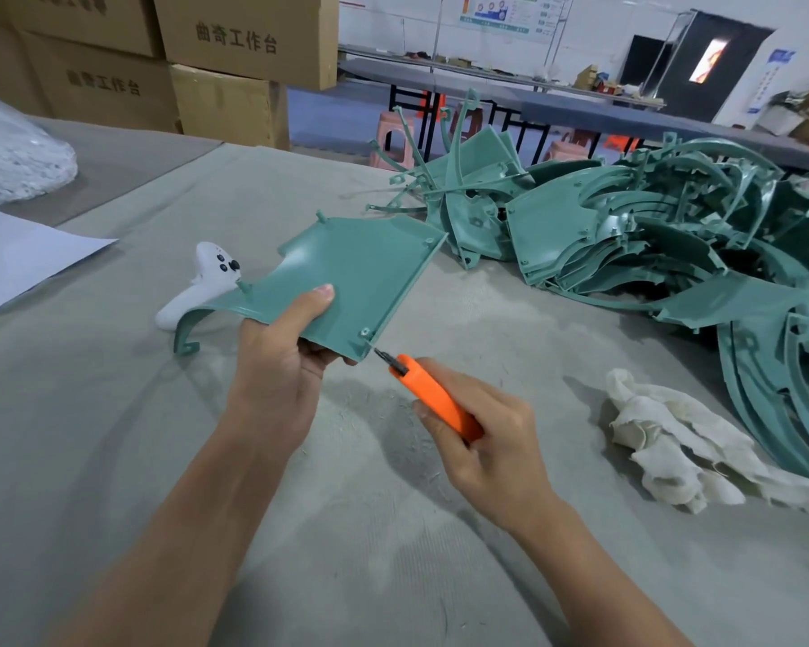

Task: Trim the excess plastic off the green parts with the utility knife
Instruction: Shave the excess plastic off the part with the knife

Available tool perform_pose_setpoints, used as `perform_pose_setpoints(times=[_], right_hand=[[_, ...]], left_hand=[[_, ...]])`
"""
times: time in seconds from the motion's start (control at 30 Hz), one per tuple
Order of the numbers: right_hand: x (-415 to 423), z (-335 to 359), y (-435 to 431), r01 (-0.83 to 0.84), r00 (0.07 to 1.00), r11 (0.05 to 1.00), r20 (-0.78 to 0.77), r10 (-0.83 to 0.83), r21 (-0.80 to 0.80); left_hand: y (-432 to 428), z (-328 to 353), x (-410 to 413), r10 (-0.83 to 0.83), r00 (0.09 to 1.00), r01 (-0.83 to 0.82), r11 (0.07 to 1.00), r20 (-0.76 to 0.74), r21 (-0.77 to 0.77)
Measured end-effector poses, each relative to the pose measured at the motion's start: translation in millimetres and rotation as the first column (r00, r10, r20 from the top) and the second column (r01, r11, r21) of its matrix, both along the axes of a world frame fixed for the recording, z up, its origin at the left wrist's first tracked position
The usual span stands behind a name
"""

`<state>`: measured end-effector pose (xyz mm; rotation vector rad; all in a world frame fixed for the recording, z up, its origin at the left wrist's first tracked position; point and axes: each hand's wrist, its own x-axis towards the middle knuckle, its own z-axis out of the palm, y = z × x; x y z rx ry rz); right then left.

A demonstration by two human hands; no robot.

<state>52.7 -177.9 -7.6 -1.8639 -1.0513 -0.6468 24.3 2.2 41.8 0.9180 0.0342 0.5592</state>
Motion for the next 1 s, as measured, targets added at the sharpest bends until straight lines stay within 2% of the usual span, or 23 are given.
perform_pose_setpoints(times=[0.17,0.4,0.57,0.63,0.87,1.0], right_hand=[[5.9,1.9,3.1,0.105,0.994,0.985,0.002,-0.106,0.135],[0.5,-4.2,1.9,-0.016,1.000,0.999,-0.019,0.017,0.034],[3.4,0.8,4.2,0.123,0.992,0.979,0.006,-0.126,0.162],[3.0,0.5,7.2,0.132,0.991,0.977,-0.021,-0.130,0.168],[-4.6,-4.7,5.1,-0.041,0.999,0.999,-0.030,0.042,0.020],[1.5,-3.8,3.8,0.063,0.998,0.993,-0.007,-0.063,0.103]], left_hand=[[-2.0,-0.3,0.8,-0.011,1.000,0.011,1.000,0.010,-0.001],[-1.0,-1.2,0.5,0.013,1.000,-0.013,1.000,0.021,0.014],[-1.9,-3.6,2.2,0.020,1.000,-0.020,1.000,0.021,0.013],[-2.9,-4.9,2.6,0.029,0.999,-0.030,0.999,0.032,0.027],[2.6,-3.5,2.8,0.065,0.998,-0.065,0.998,0.026,-0.005],[0.2,-3.4,2.0,0.065,0.998,-0.065,0.998,0.026,0.022]])
